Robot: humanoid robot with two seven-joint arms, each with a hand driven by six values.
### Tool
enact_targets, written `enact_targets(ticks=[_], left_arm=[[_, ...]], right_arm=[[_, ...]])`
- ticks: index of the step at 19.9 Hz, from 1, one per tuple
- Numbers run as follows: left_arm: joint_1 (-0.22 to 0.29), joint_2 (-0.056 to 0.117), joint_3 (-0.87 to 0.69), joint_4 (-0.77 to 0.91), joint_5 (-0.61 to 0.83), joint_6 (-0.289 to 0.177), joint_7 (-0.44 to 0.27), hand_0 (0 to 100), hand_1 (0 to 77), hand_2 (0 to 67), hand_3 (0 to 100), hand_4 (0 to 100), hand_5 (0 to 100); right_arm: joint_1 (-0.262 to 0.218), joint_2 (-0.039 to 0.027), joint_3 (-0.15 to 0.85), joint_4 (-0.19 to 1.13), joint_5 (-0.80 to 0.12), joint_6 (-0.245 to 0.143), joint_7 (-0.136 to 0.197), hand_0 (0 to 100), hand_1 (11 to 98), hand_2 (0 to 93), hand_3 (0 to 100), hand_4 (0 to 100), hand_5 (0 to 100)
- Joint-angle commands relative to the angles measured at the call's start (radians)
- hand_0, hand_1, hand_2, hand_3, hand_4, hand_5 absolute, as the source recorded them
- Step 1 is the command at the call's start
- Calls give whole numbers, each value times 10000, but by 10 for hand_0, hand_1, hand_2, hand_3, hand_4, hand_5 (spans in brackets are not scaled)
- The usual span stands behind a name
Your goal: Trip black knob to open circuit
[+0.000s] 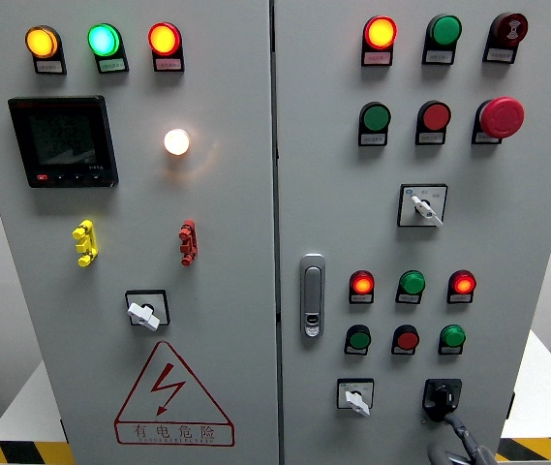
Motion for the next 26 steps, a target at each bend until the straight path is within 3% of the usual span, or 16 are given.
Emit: enact_targets(ticks=[1, 26], left_arm=[[0, 0, 0, 0, 0, 0, 0, 0, 35, 128, 214, 66, 16], [0, 0, 0, 0, 0, 0, 0, 0, 33, 128, 214, 66, 16]], right_arm=[[36, -2, -19, -10, 2, 1, -43, 813, 441, 58, 893, 918, 1000], [51, 13, -19, 51, -14, 1, -43, 816, 435, 60, 899, 935, 1000]])
